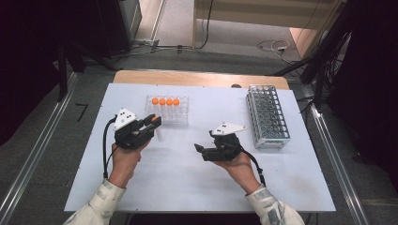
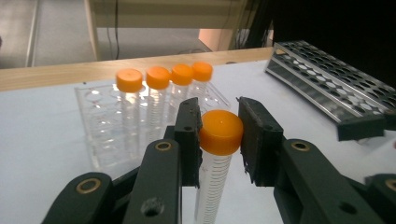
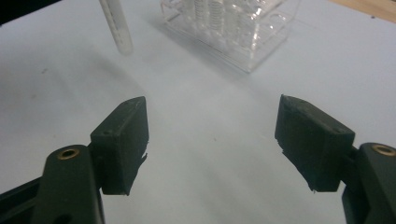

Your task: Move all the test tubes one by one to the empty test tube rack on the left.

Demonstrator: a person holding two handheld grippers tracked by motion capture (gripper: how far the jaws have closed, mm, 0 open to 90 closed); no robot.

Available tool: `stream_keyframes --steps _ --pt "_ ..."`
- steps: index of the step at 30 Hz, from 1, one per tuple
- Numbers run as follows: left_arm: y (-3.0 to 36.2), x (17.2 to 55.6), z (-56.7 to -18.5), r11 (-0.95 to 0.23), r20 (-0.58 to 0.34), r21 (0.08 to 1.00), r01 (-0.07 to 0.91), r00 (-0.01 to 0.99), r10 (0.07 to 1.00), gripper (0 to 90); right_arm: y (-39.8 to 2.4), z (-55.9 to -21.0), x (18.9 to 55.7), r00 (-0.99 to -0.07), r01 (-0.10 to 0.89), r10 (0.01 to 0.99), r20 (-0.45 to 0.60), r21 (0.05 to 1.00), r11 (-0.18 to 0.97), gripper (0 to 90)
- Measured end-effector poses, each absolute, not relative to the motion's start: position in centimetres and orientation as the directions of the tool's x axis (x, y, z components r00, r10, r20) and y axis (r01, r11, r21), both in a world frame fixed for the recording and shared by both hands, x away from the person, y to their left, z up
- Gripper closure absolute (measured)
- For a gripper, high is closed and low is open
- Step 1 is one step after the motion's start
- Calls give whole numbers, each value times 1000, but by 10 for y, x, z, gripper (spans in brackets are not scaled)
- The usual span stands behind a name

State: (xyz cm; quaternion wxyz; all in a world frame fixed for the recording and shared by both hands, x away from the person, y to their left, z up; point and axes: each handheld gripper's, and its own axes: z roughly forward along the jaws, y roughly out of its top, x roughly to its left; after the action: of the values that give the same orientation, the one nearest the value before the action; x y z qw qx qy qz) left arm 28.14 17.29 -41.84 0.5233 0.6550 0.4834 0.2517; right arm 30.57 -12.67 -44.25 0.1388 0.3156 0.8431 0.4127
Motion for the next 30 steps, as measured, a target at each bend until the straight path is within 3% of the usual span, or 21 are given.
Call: stream_keyframes --steps 16,30 --pt "196 305 -397 37 -154 933 357 304 940 694 -177 -452 301 -710 456 704 8 767 452 246" --pt "196 335 -383 31 -123 940 340 253 960 694 -184 -451 302 -701 463 713 15 770 439 247"
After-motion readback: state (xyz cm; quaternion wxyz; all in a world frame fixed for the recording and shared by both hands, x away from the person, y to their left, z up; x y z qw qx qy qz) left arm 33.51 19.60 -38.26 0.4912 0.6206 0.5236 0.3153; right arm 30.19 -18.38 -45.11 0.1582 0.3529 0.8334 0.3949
